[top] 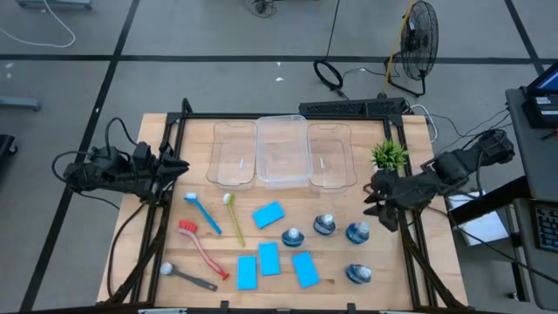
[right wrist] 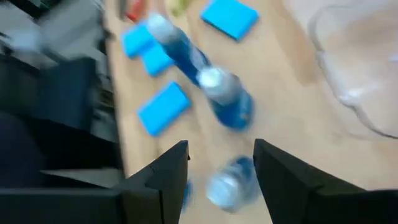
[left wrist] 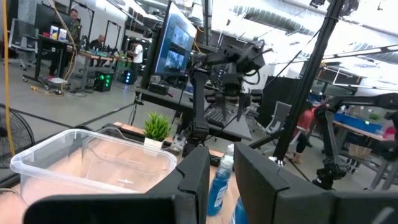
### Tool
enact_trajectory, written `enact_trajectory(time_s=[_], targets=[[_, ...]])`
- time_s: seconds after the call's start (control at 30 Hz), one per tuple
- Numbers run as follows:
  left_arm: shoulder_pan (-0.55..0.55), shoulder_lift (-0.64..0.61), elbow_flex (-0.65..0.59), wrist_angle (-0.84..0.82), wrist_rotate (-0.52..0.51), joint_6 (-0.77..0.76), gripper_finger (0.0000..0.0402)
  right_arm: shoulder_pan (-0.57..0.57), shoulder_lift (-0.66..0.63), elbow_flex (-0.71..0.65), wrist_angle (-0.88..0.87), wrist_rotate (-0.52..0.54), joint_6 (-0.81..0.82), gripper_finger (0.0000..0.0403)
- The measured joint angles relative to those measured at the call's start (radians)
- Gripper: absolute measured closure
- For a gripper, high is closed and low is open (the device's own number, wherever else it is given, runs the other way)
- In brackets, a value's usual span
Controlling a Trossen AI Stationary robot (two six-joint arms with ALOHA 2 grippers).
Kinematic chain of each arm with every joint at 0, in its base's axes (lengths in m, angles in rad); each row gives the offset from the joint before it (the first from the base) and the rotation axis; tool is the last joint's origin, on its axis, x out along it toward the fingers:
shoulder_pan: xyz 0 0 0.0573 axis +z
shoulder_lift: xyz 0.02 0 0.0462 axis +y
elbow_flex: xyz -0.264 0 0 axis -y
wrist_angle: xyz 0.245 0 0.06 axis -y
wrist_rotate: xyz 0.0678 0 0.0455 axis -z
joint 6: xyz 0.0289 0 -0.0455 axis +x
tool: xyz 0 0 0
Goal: Pick & Place Kitchen Sink Supplies
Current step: Put the blue dish soap into the right transparent bin
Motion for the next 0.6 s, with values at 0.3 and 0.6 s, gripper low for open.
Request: enact_trajectory(time_s=[0.3,0.6], targets=[[0.000,0.000,0.000,-0.002,0.000,0.002,0.0325,0.061,0.158,0.020,-0.129,-0.010,-0.038,0.0234],[0.000,0.000,0.000,-0.002,0.000,0.009,0.0325,0.129,0.194,0.020,-0.129,0.023,-0.016,0.0233]])
